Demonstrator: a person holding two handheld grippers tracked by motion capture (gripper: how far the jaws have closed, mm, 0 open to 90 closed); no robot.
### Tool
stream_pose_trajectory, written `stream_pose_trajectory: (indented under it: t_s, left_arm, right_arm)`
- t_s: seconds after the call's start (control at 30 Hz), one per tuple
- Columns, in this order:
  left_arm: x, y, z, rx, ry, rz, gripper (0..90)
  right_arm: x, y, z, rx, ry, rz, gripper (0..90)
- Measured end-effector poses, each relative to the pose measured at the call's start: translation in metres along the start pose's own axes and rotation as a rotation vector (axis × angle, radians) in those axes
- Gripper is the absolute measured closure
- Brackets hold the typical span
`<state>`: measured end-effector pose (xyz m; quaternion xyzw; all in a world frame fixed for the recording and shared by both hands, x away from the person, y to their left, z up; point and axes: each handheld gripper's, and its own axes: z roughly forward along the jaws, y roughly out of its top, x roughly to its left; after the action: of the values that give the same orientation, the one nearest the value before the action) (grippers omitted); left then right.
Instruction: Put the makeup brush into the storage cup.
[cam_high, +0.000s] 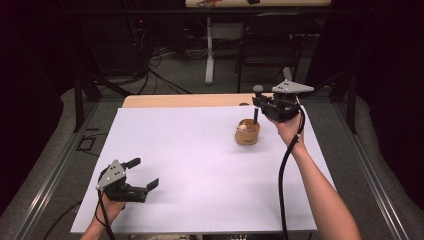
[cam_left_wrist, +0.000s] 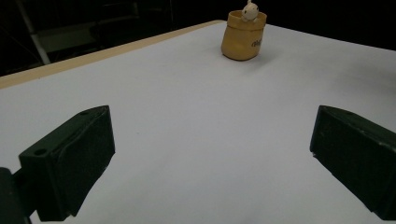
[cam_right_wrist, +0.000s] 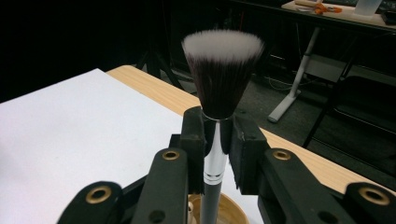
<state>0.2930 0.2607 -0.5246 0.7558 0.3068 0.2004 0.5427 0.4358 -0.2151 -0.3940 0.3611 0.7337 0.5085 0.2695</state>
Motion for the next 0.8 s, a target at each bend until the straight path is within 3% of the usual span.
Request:
stream_pose_trajectory:
  t_s: [0.8]
  left_arm:
    - [0.000,0.000,0.000,-0.002,0.000,0.000,0.1]
  right_arm:
    - [-0.005,-0.010,0.030,0.080,-0.018,-0.031,77.0]
